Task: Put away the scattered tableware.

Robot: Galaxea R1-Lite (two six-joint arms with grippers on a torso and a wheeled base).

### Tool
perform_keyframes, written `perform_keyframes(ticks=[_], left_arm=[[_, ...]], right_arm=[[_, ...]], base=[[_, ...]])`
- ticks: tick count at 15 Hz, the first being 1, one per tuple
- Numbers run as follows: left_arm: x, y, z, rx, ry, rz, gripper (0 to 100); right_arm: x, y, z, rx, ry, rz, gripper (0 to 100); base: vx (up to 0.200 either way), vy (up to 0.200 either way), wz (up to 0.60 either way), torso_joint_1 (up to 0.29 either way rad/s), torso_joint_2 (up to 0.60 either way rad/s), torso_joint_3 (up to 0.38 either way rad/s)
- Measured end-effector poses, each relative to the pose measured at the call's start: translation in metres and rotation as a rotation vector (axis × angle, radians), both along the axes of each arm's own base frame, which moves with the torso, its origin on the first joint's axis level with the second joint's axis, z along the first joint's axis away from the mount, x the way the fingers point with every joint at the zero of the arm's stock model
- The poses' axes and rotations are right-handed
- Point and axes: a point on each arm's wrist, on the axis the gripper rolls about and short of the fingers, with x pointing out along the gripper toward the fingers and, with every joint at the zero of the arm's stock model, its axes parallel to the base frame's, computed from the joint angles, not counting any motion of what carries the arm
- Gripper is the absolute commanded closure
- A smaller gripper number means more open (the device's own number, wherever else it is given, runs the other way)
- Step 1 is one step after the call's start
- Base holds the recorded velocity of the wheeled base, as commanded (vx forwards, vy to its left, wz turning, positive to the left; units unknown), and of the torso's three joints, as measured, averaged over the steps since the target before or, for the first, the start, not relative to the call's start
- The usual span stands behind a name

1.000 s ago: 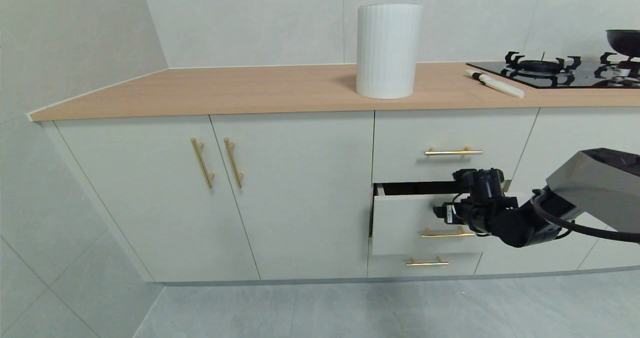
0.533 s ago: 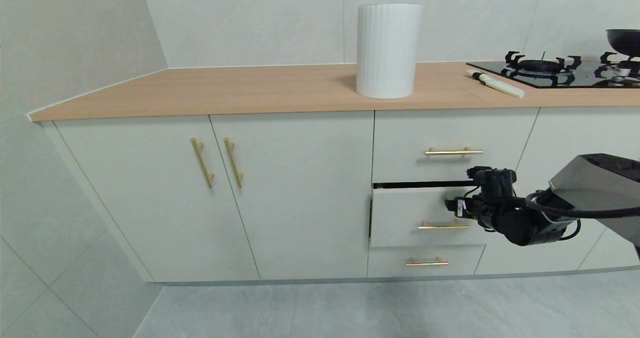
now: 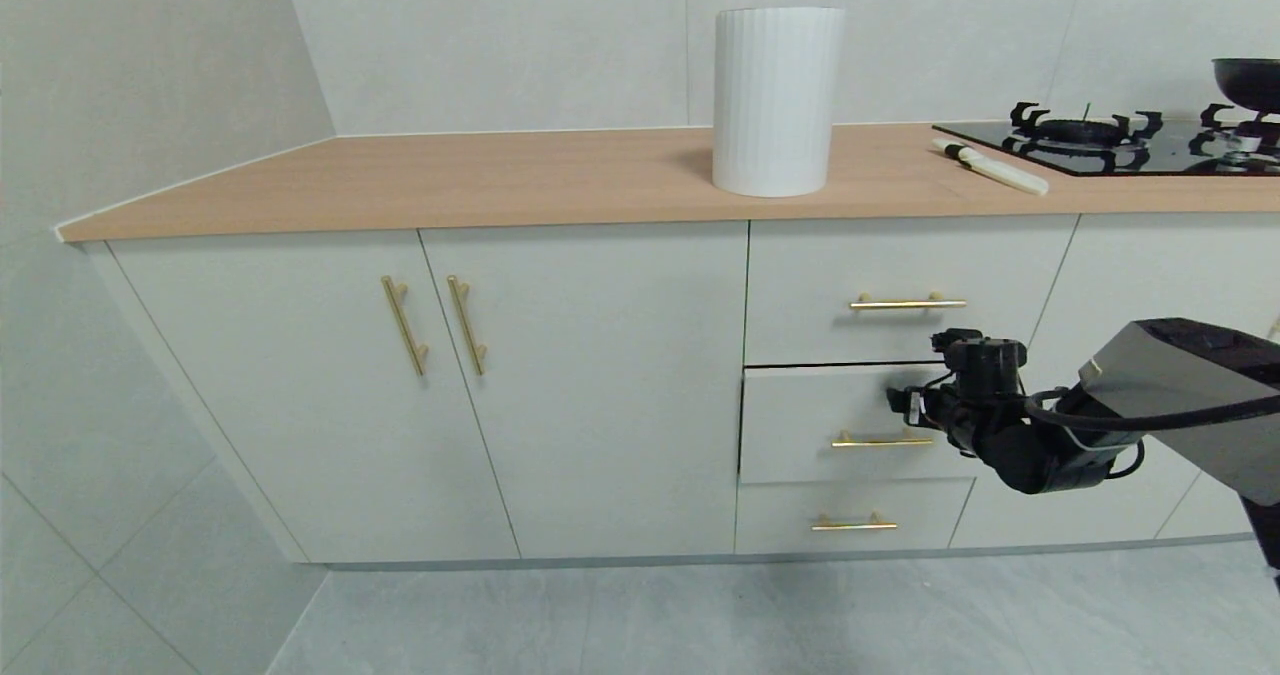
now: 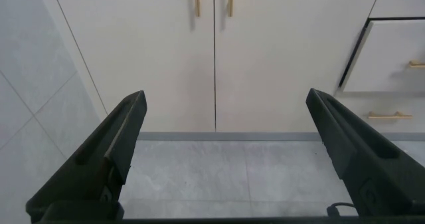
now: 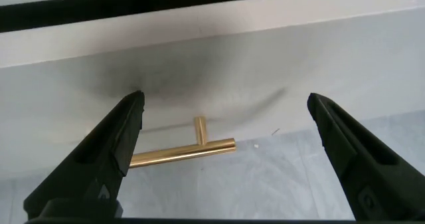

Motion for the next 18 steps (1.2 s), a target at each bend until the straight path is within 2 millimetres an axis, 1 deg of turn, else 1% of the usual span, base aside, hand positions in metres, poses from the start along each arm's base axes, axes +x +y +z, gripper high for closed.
perform_keyframes(ticks=[4, 15, 18], left_arm=[[0.000, 0.000, 0.000, 0.000, 0.000, 0.000, 0], [0.000, 0.000, 0.000, 0.000, 0.000, 0.000, 0], [0.000, 0.000, 0.000, 0.000, -0.001, 0.000, 0]], right_arm=[[0.003, 0.003, -0.010, -0.011, -0.008, -0.014, 0], [0.024, 0.005, -0.016, -0.021, -0.080, -0.073, 0], [0.027, 0.005, -0.018, -0.020, -0.095, -0.078, 0]], base=[[0.000, 0.000, 0.00, 0.000, 0.00, 0.000], [0.000, 0.000, 0.00, 0.000, 0.00, 0.000], [0.000, 0.000, 0.00, 0.000, 0.00, 0.000]])
